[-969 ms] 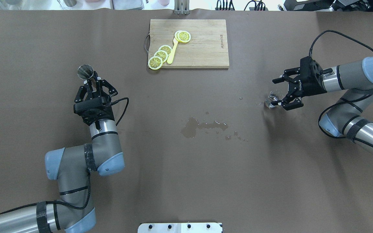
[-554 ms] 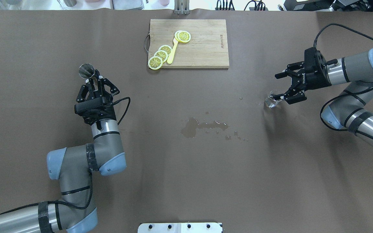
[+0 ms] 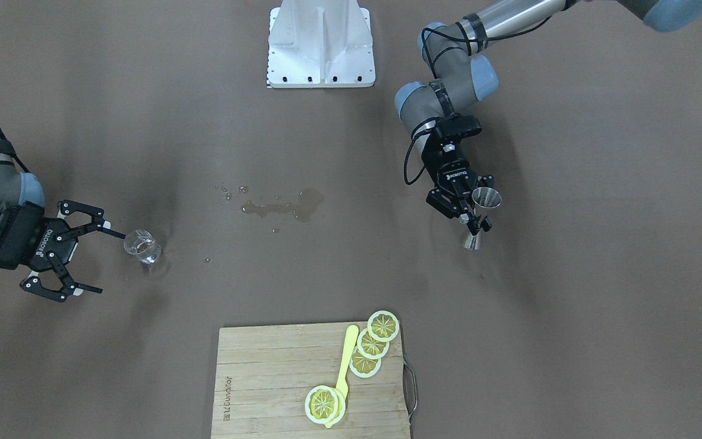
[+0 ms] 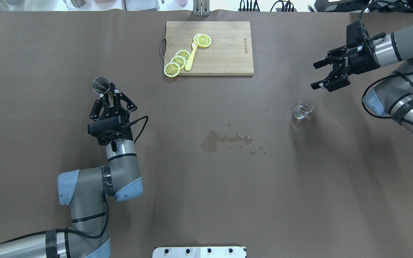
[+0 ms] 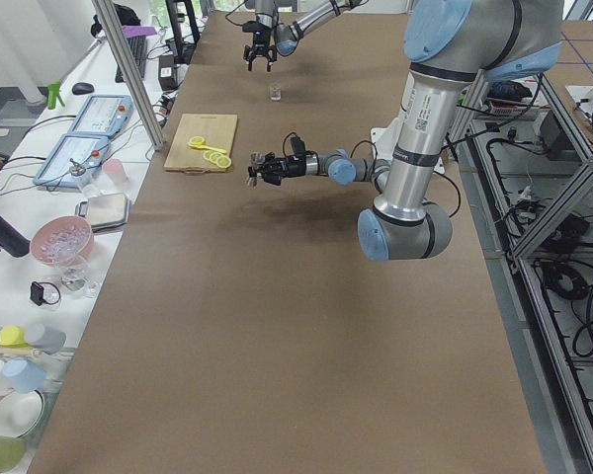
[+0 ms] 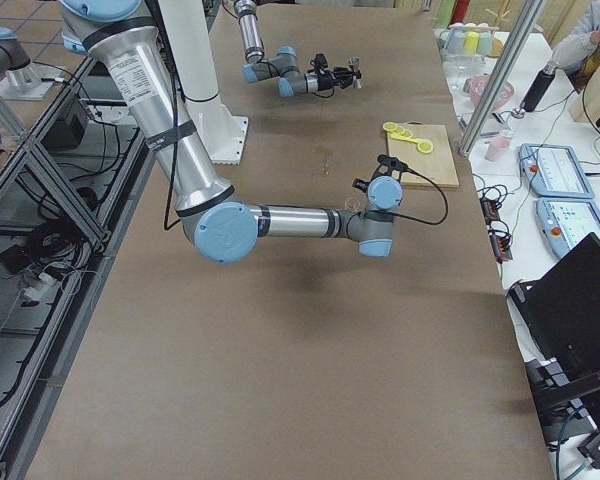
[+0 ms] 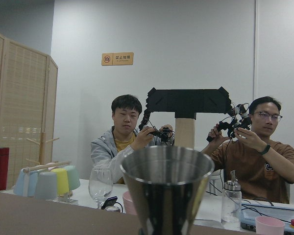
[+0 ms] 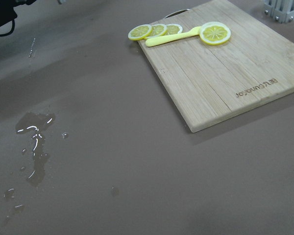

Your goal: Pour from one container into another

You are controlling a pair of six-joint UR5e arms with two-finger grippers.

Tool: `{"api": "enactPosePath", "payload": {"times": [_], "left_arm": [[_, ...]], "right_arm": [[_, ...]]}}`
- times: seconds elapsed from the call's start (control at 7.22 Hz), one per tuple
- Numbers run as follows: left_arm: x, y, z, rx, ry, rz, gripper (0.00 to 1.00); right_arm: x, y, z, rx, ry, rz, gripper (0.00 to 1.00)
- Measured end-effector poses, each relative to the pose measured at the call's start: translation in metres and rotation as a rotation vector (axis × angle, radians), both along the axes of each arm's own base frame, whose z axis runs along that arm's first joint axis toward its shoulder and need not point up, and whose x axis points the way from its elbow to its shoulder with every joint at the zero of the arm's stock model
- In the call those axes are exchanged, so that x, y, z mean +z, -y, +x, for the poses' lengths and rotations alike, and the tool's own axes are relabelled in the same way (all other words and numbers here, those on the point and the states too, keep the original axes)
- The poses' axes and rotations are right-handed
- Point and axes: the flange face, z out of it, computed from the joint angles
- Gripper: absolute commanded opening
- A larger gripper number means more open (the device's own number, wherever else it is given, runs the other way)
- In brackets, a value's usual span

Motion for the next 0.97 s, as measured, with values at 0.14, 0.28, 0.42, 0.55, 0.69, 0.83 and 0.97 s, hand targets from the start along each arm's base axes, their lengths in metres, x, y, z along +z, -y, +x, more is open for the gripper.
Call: {"api": "enactPosePath", "payload": {"times": [0.14, 0.28, 0.42, 0.55, 0.69, 0.83, 0.97], "left_arm": [[0.000, -0.006, 0.006, 0.011, 0.003, 0.001, 0.00], [0.002, -0.011, 0.010, 0.020, 0.009, 0.000, 0.00], [0.005, -0.015, 0.014, 0.027, 0.015, -0.001, 0.00], [0.008, -0.017, 0.017, 0.031, 0.021, -0.002, 0.00], [0.010, -0.018, 0.020, 0.035, 0.025, -0.003, 0.00], [0.012, -0.020, 0.023, 0.039, 0.030, -0.004, 0.00], [0.015, -0.021, 0.026, 0.041, 0.037, -0.008, 0.00]], "right_arm": [[0.002, 0.009, 0.006, -0.008, -0.028, -0.056, 1.00], [0.007, 0.017, 0.011, -0.006, -0.060, -0.110, 1.00], [0.015, 0.028, 0.020, 0.005, -0.102, -0.156, 1.00], [0.026, 0.044, 0.038, 0.027, -0.156, -0.217, 1.00], [0.038, 0.062, 0.063, 0.062, -0.213, -0.316, 1.00], [0.050, 0.080, 0.097, 0.107, -0.266, -0.433, 1.00], [0.062, 0.091, 0.134, 0.156, -0.303, -0.535, 1.00]]}}
